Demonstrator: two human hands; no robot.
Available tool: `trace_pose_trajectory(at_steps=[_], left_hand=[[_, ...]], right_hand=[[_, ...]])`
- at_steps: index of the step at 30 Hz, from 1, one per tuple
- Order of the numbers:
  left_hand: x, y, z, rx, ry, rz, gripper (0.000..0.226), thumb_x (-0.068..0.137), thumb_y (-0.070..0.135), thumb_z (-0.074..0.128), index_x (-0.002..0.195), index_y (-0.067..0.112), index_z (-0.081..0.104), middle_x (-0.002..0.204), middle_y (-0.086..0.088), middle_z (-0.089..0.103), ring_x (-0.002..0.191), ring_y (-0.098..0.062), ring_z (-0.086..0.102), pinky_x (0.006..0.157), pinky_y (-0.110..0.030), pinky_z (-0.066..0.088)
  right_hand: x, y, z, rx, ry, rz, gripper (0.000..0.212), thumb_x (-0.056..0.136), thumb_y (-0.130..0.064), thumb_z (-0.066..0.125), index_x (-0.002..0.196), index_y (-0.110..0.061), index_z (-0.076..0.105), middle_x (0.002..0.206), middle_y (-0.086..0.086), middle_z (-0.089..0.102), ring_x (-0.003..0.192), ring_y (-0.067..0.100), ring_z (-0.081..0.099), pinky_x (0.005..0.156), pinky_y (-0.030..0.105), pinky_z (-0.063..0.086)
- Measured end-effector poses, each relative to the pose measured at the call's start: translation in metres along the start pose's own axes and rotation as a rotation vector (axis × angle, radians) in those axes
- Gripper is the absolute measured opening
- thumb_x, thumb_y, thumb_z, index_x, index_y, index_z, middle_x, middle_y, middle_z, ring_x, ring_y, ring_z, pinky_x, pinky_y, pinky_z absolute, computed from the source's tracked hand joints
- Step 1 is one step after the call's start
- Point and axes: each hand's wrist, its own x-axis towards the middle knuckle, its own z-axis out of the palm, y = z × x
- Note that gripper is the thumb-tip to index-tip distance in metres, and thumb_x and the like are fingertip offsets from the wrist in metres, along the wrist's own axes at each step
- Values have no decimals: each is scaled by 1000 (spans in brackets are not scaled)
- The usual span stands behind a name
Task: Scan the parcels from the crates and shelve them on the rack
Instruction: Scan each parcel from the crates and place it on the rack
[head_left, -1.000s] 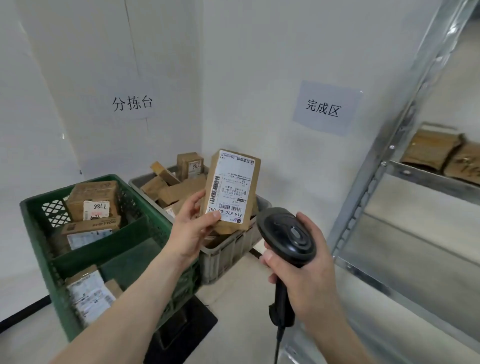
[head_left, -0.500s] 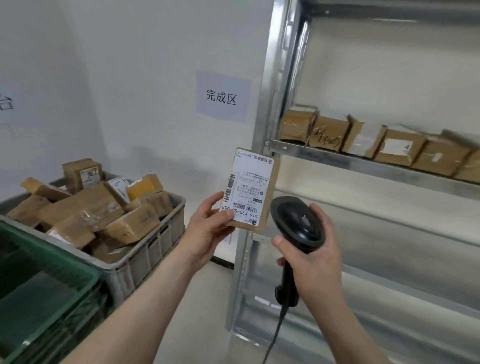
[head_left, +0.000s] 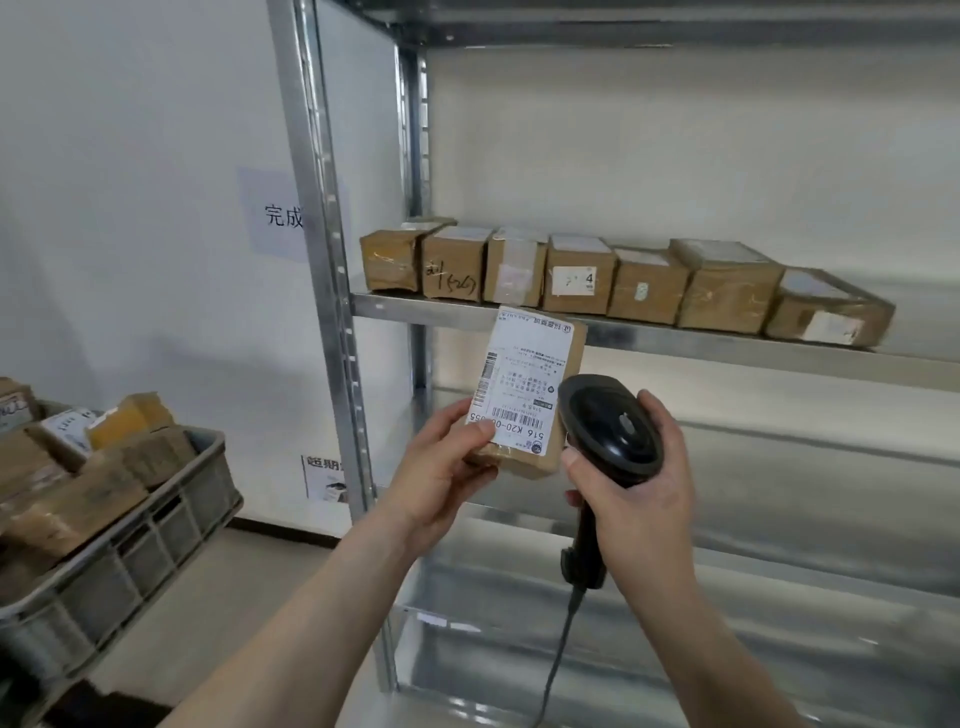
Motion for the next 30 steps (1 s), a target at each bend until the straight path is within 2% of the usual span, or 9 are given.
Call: trace_pose_trajectory(at_steps=[2,9,13,16,19,22,24,26,30], left_hand=[[6,-7,27,10,-4,-4,60,76,29,72,133,17,57,120,-10,73,118,-33,65,107,-47,48],[26,-22,88,41,-72,-47,60,75,35,73,132,21,60,115,-4,74,100,-22,65,87,-34,53],[39,-31,110,55,-144,-67,61,76,36,72,134,23,60,117,-5,74,102,-23,67,88,-35,54],[48,-38,127,64,-204,-81,54,80,33,73,132,26,61,114,-4,75,104,-24,68,92,-38,54],[53,-46,150,65,-243,-96,37,94,26,67,131,26,62,110,-2,76,102,-23,68,90,-38,53],[56,-52,174,78,-282,-118,36,96,27,64,132,27,61,112,-2,76,107,-24,69,94,-39,54],[59,-53,192,102,-308,-119,36,96,29,65,131,28,61,112,-1,76,106,-24,69,93,-38,54],[63,-54,212,123,-324,-114,39,90,32,71,128,30,63,110,0,76,100,-21,68,88,-35,54],[73,-58,254,149,-357,-102,44,85,39,74,128,32,64,111,-1,76,97,-21,67,85,-33,54]], right_hand=[[12,1,-23,-11,3,-14,88,64,-34,83,143,-41,44,121,-32,59,123,21,62,99,58,54],[35,-2,-80,-28,79,-21,88,64,-30,81,143,-43,43,119,-36,57,125,21,61,98,58,55],[35,-6,-101,-39,149,-21,87,69,-24,83,144,-39,43,119,-33,59,125,21,61,99,57,54],[33,-12,-116,-51,201,-28,87,74,-16,86,147,-35,42,125,-22,61,124,21,62,95,56,57],[34,-15,-135,-61,249,-44,82,82,-1,82,148,-29,42,122,-17,61,116,20,65,83,48,63],[36,-22,-155,-84,310,-68,80,82,2,80,147,-28,43,118,-17,61,108,14,68,77,39,64],[41,-25,-169,-75,346,-72,79,82,5,78,144,-29,43,114,-18,60,94,5,70,69,32,63],[48,-27,-185,-68,374,-79,78,83,5,77,143,-30,43,113,-19,60,85,0,69,64,30,63],[69,-31,-220,-41,414,-103,77,83,6,77,144,-28,43,110,-20,62,83,1,69,64,33,62]])
